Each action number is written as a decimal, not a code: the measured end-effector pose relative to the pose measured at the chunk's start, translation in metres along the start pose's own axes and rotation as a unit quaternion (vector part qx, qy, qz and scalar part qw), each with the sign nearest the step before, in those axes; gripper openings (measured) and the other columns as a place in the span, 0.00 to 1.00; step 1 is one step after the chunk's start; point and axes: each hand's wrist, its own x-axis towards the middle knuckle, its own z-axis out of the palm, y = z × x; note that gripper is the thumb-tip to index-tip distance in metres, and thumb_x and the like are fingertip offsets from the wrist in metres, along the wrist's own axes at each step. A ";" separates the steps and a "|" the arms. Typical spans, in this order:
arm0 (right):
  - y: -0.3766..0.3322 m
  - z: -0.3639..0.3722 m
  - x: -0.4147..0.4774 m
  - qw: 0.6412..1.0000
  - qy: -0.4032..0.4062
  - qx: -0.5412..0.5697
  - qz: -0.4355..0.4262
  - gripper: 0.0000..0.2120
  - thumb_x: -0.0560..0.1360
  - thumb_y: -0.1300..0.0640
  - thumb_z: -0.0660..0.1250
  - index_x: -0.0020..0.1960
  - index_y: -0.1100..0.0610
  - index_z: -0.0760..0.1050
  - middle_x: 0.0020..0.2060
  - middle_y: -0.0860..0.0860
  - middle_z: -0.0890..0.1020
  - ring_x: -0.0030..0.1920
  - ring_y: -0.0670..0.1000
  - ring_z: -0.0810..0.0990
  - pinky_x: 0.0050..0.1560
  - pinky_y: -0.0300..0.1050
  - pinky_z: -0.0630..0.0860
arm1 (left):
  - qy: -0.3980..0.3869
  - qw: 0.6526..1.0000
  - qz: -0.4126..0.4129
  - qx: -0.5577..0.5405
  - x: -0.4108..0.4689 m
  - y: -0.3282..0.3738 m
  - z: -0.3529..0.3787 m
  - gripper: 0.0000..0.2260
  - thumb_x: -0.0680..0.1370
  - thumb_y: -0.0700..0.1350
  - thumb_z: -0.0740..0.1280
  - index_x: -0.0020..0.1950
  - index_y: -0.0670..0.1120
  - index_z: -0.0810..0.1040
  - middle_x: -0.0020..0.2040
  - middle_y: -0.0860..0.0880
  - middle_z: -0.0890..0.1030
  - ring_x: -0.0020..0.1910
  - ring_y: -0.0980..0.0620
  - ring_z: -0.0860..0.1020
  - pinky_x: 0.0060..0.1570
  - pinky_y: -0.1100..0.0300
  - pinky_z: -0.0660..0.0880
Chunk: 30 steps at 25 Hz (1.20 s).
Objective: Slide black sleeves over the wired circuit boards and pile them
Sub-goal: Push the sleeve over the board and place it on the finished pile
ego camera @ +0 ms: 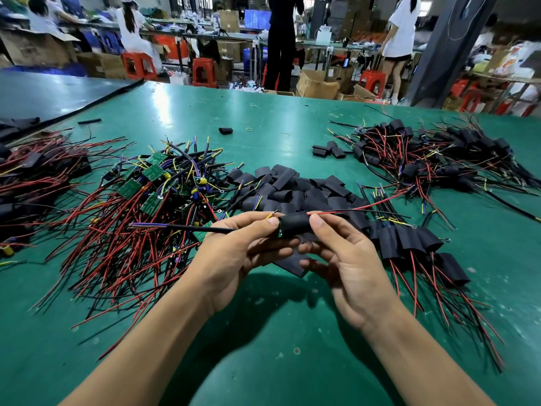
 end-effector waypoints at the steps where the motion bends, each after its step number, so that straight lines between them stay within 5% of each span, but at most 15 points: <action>1: 0.000 -0.001 0.000 1.000 -0.014 0.005 0.015 0.13 0.63 0.49 0.77 0.45 0.52 0.84 0.39 0.53 0.84 0.31 0.48 0.81 0.30 0.40 0.78 | 0.002 1.000 -0.008 0.006 0.001 0.000 -0.002 0.11 0.69 0.39 0.71 0.49 0.36 0.82 0.46 0.34 0.84 0.39 0.41 0.85 0.36 0.58 0.82; 7: 0.002 -0.004 0.000 0.999 -0.017 -0.046 0.000 0.16 0.60 0.52 0.80 0.45 0.57 0.84 0.38 0.57 0.85 0.33 0.51 0.80 0.33 0.43 0.78 | -0.029 0.999 -0.022 0.038 -0.001 -0.005 -0.002 0.11 0.67 0.37 0.75 0.47 0.36 0.84 0.44 0.34 0.84 0.39 0.43 0.85 0.40 0.59 0.82; 12: 0.003 -0.004 0.002 0.996 0.026 -0.076 -0.038 0.02 0.72 0.60 0.75 0.43 0.58 0.84 0.36 0.58 0.84 0.29 0.50 0.78 0.32 0.43 0.78 | -0.019 0.997 -0.008 0.069 -0.003 -0.006 0.000 0.06 0.65 0.37 0.76 0.40 0.39 0.85 0.41 0.33 0.84 0.36 0.42 0.84 0.37 0.59 0.81; 17: 0.002 -0.003 0.000 0.994 0.022 -0.097 -0.039 0.02 0.73 0.60 0.74 0.42 0.57 0.84 0.37 0.57 0.86 0.32 0.52 0.82 0.35 0.42 0.80 | -0.014 0.992 -0.004 0.123 -0.004 -0.005 0.001 0.07 0.66 0.42 0.76 0.42 0.41 0.85 0.40 0.35 0.84 0.36 0.43 0.83 0.33 0.59 0.80; 21: 0.002 -0.001 0.000 0.989 0.052 -0.112 -0.075 0.02 0.73 0.64 0.74 0.45 0.61 0.81 0.35 0.57 0.86 0.30 0.53 0.83 0.32 0.43 0.80 | -0.015 0.987 0.019 0.156 -0.005 -0.005 0.001 0.01 0.71 0.36 0.74 0.41 0.41 0.85 0.37 0.39 0.84 0.33 0.47 0.82 0.34 0.61 0.80; 30: -0.002 0.000 0.001 0.997 0.011 -0.065 -0.050 0.04 0.74 0.61 0.71 0.49 0.60 0.81 0.40 0.60 0.86 0.33 0.55 0.84 0.36 0.43 0.81 | 0.020 0.989 0.057 0.134 -0.002 0.002 0.000 0.10 0.72 0.32 0.72 0.34 0.45 0.83 0.33 0.44 0.81 0.30 0.50 0.80 0.32 0.60 0.80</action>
